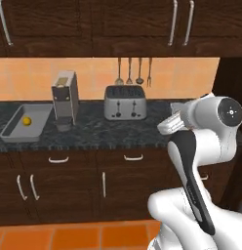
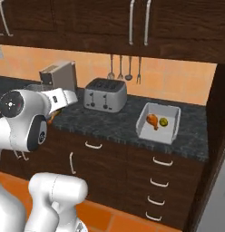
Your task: Place one lemon and one chicken drumstick in each tupperware on the nearby counter, to pack two identical lunches.
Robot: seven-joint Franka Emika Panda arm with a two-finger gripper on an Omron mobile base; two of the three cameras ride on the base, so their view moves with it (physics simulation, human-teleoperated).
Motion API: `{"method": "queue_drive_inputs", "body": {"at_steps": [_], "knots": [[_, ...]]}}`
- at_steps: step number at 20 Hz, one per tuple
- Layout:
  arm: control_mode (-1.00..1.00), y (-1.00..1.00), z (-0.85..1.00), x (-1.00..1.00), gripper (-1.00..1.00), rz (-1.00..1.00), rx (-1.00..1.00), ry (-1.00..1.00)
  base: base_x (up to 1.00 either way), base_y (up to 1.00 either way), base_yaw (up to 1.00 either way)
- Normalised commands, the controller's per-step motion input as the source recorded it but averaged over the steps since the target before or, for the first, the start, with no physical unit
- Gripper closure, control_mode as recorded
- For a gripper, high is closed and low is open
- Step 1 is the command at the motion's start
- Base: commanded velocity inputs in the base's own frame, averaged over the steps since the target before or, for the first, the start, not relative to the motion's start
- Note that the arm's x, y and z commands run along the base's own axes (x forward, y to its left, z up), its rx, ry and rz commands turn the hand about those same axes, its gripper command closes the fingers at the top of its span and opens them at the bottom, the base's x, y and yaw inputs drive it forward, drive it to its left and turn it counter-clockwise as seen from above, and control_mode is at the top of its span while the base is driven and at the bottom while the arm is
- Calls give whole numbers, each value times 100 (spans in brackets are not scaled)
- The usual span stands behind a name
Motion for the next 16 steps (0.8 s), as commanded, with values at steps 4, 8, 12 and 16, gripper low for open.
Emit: {"method": "queue_drive_inputs", "body": {"at_steps": [4,8,12,16], "knots": [[100,0,0,0,100,0,0,0,83,100,0],[100,0,0,0,100,0,0,0,64,100,0],[100,0,0,0,100,0,0,0,54,100,0],[100,0,0,0,100,0,0,0,63,100,0]]}}
